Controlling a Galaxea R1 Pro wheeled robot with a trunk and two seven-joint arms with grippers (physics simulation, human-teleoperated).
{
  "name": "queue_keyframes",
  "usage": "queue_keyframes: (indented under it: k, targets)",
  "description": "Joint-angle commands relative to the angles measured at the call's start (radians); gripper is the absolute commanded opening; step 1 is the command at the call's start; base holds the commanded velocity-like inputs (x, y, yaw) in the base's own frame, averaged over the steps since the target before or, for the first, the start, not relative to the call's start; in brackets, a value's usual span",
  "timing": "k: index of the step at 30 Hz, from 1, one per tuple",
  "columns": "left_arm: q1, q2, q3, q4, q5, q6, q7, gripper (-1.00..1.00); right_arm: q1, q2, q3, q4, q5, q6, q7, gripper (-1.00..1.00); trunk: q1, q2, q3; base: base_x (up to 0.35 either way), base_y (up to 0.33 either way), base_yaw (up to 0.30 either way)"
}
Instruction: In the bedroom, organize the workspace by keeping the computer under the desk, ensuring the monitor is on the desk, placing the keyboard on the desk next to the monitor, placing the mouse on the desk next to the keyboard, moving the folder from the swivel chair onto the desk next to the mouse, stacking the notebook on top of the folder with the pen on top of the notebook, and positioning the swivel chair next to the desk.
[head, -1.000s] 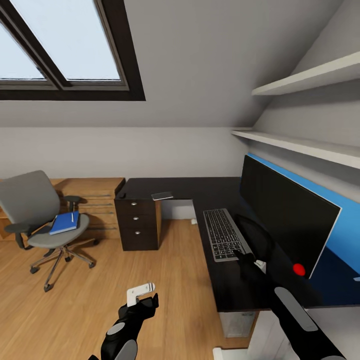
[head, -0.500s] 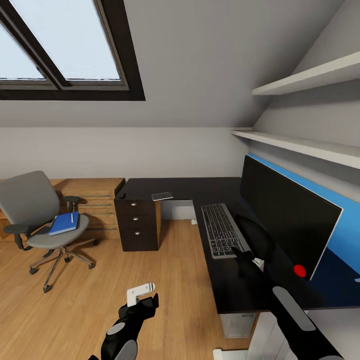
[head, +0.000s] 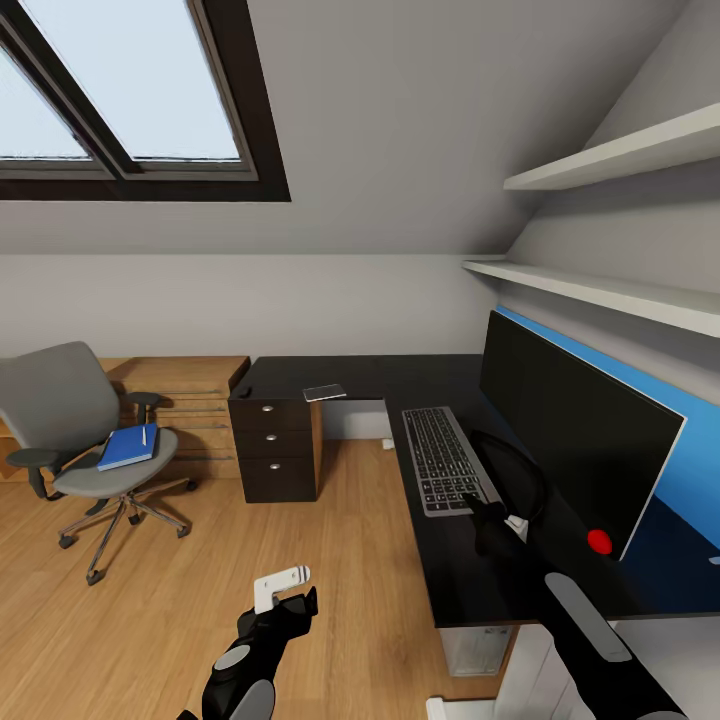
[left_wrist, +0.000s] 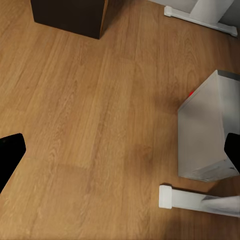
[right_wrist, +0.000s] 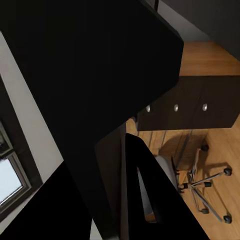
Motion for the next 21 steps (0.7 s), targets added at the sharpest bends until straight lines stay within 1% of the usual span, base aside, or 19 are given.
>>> queue_keyframes:
  k: [1,3,16,18,21]
  targets:
    - [-0.001,0.001,-0.002,-0.001,0.005,0.003,0.008,1.00,-0.001,-0.001,0.002,0.001,-0.013,0.001,0.006,-1.00,0.000,-0.001,-0.001,0.000,0.000,0.000]
    - [-0.001,0.001,-0.002,-0.001,0.005,0.003,0.008,1.00,-0.001,-0.001,0.002,0.001,-0.029,0.001,0.005,-1.00,0.000,-0.001,-0.001,0.000,0.000,0.000]
    - [-0.001,0.001,-0.002,-0.001,0.005,0.003,0.009,1.00,-0.001,0.002,0.006,0.010,-0.036,0.001,0.004,-1.00,0.000,-0.001,-0.001,0.000,0.000,0.000]
    - [-0.001,0.001,-0.002,-0.001,0.005,0.003,0.009,1.00,-0.001,0.014,0.005,0.051,-0.045,0.001,0.001,-1.00,0.000,-0.001,-0.001,0.000,0.000,0.000]
    - [-0.001,0.001,-0.002,-0.001,0.005,0.003,0.009,1.00,-0.001,0.021,0.003,0.070,-0.049,0.001,0.000,-1.00,0.000,-0.001,-0.001,0.000,0.000,0.000]
